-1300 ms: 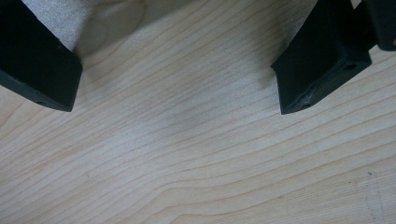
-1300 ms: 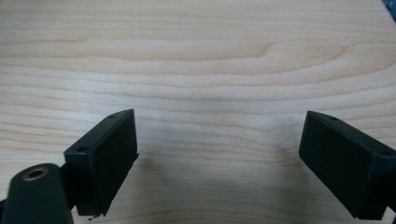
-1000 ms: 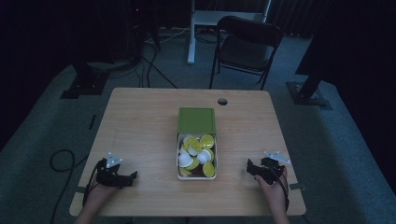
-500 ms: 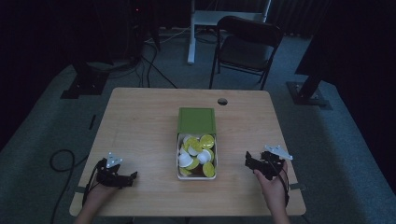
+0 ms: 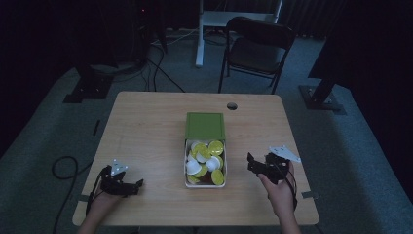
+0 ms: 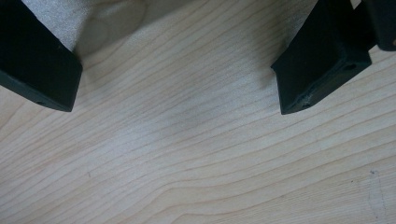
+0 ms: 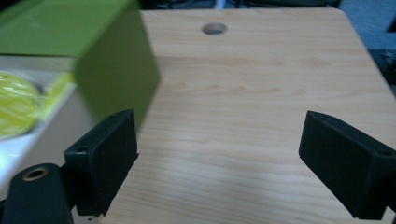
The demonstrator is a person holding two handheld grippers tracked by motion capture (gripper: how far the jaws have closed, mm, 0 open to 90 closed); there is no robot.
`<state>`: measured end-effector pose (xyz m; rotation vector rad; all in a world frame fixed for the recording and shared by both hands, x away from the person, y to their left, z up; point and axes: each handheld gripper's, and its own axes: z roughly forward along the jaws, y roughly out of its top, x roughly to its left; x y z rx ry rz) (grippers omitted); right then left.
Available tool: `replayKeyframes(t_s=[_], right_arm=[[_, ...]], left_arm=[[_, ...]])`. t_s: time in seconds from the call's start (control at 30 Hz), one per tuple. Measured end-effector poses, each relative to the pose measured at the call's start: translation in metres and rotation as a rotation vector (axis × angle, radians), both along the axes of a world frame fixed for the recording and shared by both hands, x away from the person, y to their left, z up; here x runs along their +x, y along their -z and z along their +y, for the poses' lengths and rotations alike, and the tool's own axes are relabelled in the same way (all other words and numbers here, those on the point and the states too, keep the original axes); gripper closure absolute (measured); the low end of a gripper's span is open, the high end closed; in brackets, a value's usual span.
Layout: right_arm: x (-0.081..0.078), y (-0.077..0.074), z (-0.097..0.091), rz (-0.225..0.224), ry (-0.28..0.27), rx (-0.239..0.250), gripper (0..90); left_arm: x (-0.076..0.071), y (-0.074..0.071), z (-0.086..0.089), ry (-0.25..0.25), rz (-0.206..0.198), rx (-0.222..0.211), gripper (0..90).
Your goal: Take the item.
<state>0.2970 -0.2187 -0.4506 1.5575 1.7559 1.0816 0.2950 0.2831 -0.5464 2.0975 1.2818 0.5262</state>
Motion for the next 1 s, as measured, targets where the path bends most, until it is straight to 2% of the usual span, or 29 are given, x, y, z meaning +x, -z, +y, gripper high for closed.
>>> replayKeyframes(t_s=[0.2,0.37,0.57,0.7,0.83,0.87,1.0], right_arm=[[-0.003,-0.011,0.015,-0.041,-0.071,0.012,11.1],[-0.005,-0.018,0.029,-0.055,-0.116,-0.027,11.1],[-0.006,-0.021,0.044,-0.057,-0.194,-0.032,11.9],[-0.005,-0.020,0.052,-0.049,-0.228,-0.072,13.4],[-0.006,-0.020,0.061,-0.070,-0.275,-0.085,13.4],[-0.007,-0.020,0.065,-0.084,-0.301,-0.088,13.4],[-0.008,-0.020,0.075,-0.098,-0.353,-0.070,13.4]], left_arm=[[0.000,0.000,0.000,0.000,0.000,0.000,0.5],[0.000,0.000,0.000,0.000,0.000,0.000,0.5],[0.000,0.000,0.000,0.000,0.000,-0.001,0.5],[0.000,0.000,0.000,0.000,0.000,-0.001,0.5],[0.000,0.000,0.000,0.000,0.000,0.000,0.5],[0.000,0.000,0.000,0.000,0.000,0.000,0.5],[0.000,0.000,0.000,0.000,0.000,0.000,0.5]])
